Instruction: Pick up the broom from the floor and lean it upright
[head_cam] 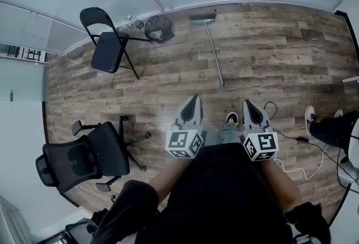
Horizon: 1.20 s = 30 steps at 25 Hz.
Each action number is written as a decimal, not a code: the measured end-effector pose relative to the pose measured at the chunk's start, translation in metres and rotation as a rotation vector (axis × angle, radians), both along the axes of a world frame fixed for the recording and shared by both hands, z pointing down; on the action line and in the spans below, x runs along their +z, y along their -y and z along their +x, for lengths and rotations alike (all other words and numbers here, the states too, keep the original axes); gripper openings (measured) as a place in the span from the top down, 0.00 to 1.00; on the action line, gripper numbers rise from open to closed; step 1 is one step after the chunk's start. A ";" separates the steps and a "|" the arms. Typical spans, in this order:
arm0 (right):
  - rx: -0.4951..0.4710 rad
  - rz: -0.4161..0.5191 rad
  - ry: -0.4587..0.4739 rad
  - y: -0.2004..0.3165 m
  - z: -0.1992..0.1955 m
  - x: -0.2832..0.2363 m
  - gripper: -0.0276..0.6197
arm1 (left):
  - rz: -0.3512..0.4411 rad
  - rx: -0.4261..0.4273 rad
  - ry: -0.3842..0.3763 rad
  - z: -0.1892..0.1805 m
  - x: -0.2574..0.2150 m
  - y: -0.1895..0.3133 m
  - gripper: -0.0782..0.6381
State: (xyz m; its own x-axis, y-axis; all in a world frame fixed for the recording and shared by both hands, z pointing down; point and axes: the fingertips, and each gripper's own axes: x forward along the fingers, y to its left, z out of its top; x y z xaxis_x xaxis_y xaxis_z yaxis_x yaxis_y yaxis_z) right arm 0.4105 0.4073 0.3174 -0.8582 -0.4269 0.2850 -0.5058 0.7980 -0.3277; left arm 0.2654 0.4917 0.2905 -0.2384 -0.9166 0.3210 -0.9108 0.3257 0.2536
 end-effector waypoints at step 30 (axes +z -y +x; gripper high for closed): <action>-0.150 -0.096 -0.278 0.130 -0.192 0.066 0.94 | -0.050 0.057 -0.161 -0.174 0.053 0.167 0.87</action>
